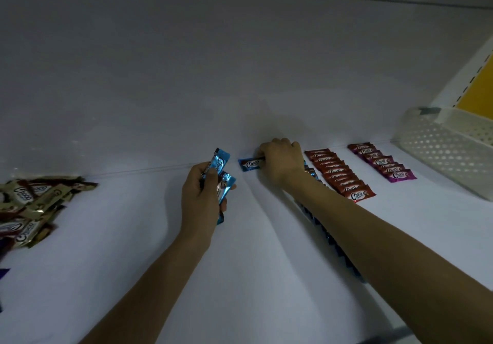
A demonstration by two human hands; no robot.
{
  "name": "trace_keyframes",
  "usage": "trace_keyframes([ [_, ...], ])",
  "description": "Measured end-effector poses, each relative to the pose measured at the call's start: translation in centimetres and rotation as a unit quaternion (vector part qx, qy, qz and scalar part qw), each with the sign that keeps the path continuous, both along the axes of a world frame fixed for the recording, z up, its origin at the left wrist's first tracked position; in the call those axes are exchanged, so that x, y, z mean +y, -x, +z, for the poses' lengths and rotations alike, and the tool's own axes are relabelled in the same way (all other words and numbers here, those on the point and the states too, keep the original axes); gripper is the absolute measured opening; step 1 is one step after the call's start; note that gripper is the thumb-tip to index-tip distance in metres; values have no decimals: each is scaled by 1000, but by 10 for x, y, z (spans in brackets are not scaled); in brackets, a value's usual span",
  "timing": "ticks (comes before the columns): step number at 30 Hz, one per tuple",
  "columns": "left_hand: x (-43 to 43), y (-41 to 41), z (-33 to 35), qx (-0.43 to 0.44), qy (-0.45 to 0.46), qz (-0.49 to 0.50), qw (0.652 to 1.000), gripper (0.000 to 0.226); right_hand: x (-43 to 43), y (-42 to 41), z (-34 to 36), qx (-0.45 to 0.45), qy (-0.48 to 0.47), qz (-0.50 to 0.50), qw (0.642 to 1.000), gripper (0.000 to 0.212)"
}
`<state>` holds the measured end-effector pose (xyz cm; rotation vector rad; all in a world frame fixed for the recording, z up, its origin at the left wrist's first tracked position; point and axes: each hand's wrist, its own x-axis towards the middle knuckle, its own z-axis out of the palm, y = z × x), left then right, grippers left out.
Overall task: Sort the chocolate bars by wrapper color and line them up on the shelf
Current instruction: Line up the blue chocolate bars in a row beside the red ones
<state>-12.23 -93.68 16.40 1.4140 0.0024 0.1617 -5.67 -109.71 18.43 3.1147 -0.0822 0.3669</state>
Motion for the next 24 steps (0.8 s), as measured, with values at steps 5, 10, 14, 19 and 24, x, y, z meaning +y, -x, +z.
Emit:
trace_keyframes([
  [5, 1, 1, 0, -22, 1, -17, 1000, 20, 18, 36, 23, 41, -504, 74, 860, 25],
  [10, 2, 1, -2, -62, -41, -6, 997, 22, 31, 63, 32, 133, -586, 101, 793, 24],
  [14, 0, 4, -4, -110, -105, -37, 988, 31, 25, 67, 30, 149, -657, 73, 735, 24],
  [19, -1, 5, -5, -73, -91, -49, 992, 39, 15, 70, 27, 117, -714, 69, 687, 18],
  [24, -1, 5, -4, -62, -104, -23, 992, 9, 8, 74, 24, 97, -700, 70, 704, 19],
])
